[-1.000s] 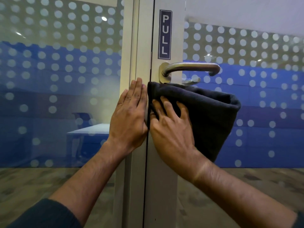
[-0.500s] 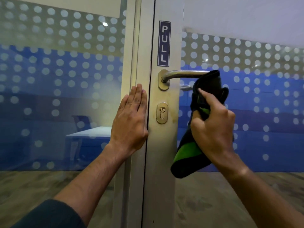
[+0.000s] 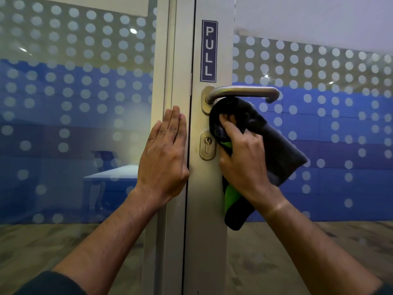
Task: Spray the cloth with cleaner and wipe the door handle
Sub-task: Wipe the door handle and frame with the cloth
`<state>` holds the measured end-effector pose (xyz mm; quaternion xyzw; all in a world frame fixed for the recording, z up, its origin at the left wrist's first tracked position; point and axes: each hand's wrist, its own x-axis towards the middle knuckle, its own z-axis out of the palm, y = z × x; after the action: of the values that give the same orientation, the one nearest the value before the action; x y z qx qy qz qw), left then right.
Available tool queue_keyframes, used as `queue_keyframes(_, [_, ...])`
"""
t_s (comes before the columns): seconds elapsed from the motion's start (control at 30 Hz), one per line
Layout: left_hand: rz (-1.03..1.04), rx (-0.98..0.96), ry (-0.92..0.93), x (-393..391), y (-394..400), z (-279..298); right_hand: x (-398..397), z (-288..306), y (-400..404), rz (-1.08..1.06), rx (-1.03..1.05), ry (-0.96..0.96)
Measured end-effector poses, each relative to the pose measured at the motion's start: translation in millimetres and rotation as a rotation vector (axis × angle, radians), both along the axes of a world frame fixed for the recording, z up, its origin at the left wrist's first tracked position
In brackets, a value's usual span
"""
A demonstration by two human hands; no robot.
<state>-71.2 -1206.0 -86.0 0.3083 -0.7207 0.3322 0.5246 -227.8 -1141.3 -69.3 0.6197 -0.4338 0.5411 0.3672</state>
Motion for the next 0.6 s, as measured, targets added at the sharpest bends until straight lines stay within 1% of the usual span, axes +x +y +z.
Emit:
queue_keyframes(0.1, [-0.007, -0.016, 0.010, -0.7, -1.5, 0.0, -3.6, 8.7, -4.7, 0.020, 0.044, 0.078])
queue_keyframes(0.2, [-0.014, -0.019, 0.006, -0.5, -1.1, 0.9, -10.2, 6.9, -2.6, -0.114, 0.029, 0.195])
queue_keyframes(0.27, [-0.013, -0.015, 0.007, 0.4, -0.9, 0.6, -13.1, -4.7, 0.1, -0.167, 0.042, 0.240])
queue_keyframes(0.4, [-0.012, -0.004, 0.008, -0.4, 0.5, 0.0, -22.3, -20.5, 5.7, -0.174, 0.097, 0.219])
queue_keyframes(0.6, [0.000, 0.013, 0.018, -1.6, 3.2, -0.1, -5.5, 12.1, -0.5, -0.124, 0.067, 0.136])
